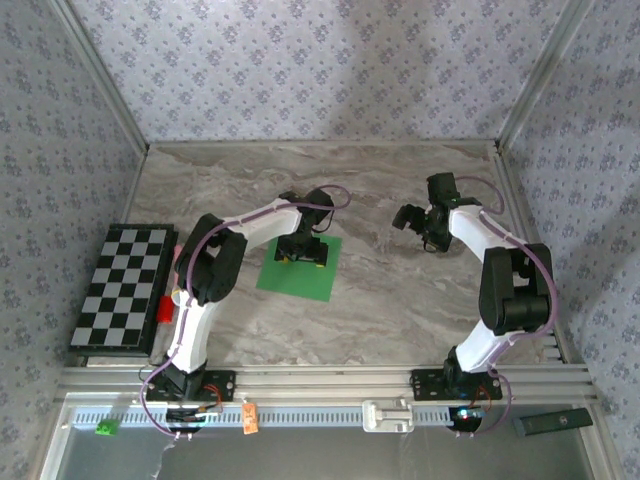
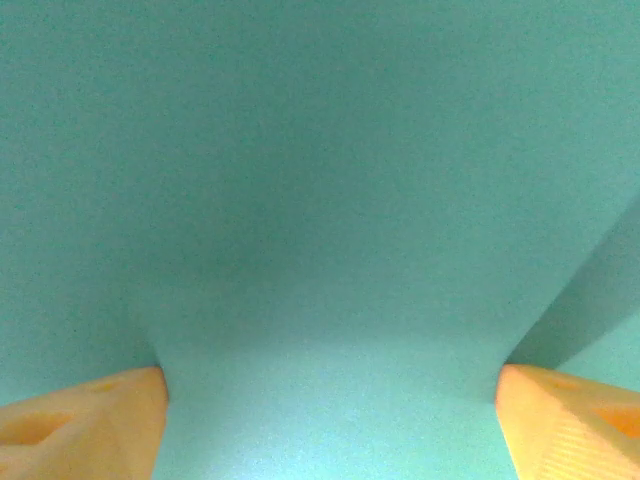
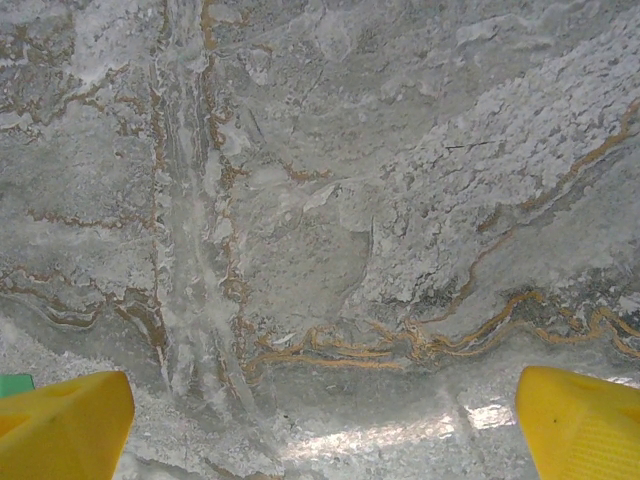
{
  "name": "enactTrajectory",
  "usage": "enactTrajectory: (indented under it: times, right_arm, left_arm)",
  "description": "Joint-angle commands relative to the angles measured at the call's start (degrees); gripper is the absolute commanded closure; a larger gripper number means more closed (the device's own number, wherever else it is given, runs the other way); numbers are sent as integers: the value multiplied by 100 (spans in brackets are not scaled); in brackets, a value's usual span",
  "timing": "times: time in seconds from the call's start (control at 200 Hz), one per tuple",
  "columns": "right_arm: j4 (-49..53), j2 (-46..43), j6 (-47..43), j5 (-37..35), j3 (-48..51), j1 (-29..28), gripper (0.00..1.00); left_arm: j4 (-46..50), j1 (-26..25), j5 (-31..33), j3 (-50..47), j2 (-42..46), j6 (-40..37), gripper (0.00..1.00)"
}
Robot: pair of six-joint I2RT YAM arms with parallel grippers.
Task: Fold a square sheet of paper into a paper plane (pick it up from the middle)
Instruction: First fold the square sheet of paper in half at the center of the table.
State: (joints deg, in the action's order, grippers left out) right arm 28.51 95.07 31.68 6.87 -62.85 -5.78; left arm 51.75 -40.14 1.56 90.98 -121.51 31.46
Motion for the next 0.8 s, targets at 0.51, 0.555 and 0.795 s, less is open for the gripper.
enactTrajectory:
  times: [0.51, 0.555, 0.795]
  right_arm:
    - [106, 138, 75, -46, -140, -81, 0]
    - [108, 136, 75, -45, -149, -84, 0]
    - [-175, 128, 135, 191, -176, -90, 0]
  left_arm:
    - [-35, 6, 326, -467, 106, 60, 22]
    - [-86, 27, 290, -492, 185, 86, 24]
    - [-917, 507, -776, -1077, 1119, 313, 53]
